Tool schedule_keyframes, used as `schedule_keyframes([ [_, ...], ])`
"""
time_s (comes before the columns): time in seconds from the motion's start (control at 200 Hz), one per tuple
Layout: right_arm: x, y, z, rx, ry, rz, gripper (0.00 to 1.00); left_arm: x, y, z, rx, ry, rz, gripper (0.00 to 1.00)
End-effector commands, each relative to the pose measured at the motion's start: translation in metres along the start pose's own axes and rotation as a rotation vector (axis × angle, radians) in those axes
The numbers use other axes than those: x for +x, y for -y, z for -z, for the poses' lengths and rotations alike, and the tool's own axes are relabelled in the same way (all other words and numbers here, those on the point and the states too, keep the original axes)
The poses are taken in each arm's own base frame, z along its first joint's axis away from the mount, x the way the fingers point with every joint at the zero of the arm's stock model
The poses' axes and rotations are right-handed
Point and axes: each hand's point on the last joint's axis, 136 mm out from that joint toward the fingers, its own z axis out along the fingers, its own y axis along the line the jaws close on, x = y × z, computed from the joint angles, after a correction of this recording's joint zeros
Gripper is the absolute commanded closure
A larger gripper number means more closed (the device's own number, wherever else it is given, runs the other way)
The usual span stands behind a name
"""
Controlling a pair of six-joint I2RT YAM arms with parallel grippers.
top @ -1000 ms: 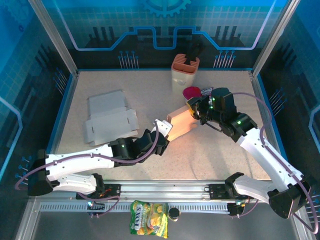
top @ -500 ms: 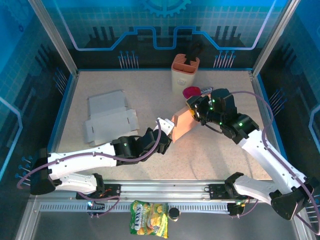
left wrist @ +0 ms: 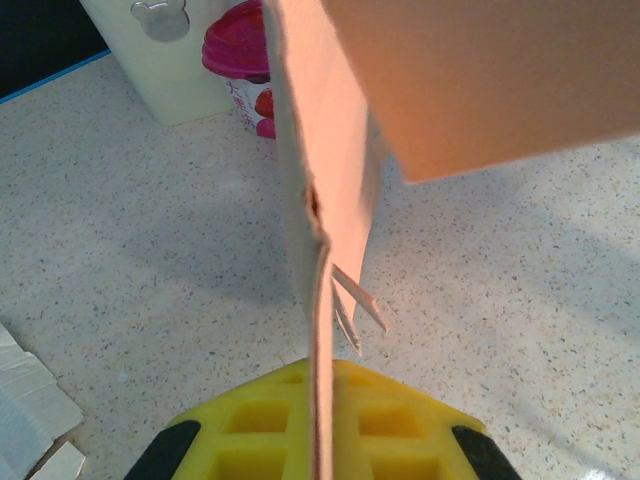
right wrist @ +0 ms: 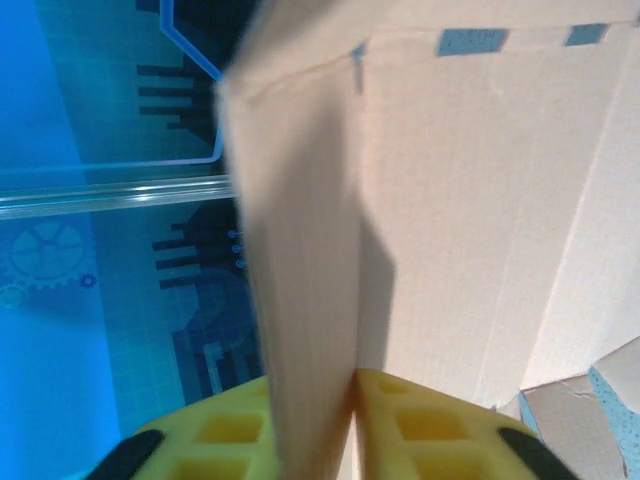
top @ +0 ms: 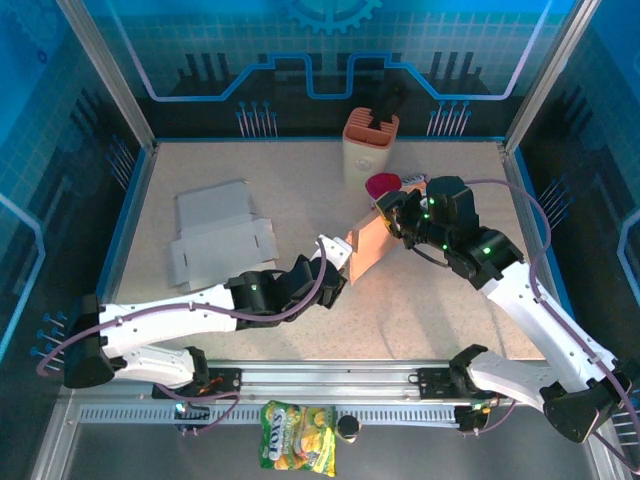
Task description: Fold the paper box
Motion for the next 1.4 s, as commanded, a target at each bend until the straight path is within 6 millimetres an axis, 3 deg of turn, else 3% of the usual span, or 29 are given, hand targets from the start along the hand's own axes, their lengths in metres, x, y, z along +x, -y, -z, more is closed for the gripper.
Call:
schedule_keyframes([
  [0.0,0.001,-0.013,0.008,-0.035,0.013,0.015,0.85,-0.010,0.004,0.001,0.016,0.007,0.034,1.00],
  [0.195,0.001,-0.009,0.004,-0.025,0.010,0.013,0.89,-0.010,0.002,0.002,0.017,0.005,0.038,1.00],
  [0.29,0.001,-0.007,0.004,-0.022,0.012,0.011,1.00,-0.010,0.002,0.003,0.020,0.007,0.041,1.00],
  [0.335,0.001,-0.006,0.004,-0.020,0.014,0.014,1.00,-0.010,0.002,0.004,0.025,0.008,0.046,1.00],
  [0.355,0.000,-0.006,0.005,-0.018,0.015,0.014,1.00,-0.010,0.002,0.005,0.028,0.009,0.049,0.93],
  [0.39,0.001,-0.005,0.005,-0.014,0.014,0.017,1.00,-0.011,0.001,0.008,0.029,0.013,0.061,0.66],
  [0.415,0.001,-0.003,0.005,-0.011,0.014,0.018,1.00,-0.011,0.000,0.010,0.032,0.015,0.070,0.53],
  [0.5,0.004,0.006,0.009,0.012,-0.002,0.014,1.00,-0.015,-0.006,0.023,0.044,0.029,0.116,0.32],
  [0.64,0.002,0.021,0.037,0.053,0.034,0.052,1.00,-0.023,-0.022,0.058,0.082,0.089,0.215,0.18],
  [0.745,-0.003,0.033,0.058,0.064,0.075,0.055,1.00,-0.026,-0.040,0.081,0.091,0.128,0.285,0.15],
  [0.83,0.001,0.037,0.060,0.061,0.055,0.029,1.00,-0.022,-0.053,0.088,0.071,0.115,0.336,0.15],
  [0.98,0.005,0.036,0.037,0.081,0.022,-0.015,1.00,-0.009,-0.067,0.079,0.043,0.052,0.418,0.18],
  [1.176,0.010,0.055,-0.035,0.187,-0.047,-0.083,1.00,0.024,-0.089,0.050,-0.004,-0.065,0.541,0.23],
  [1.396,0.005,0.077,-0.082,0.130,-0.029,-0.081,1.00,0.059,-0.096,0.024,-0.047,-0.152,0.523,0.24],
])
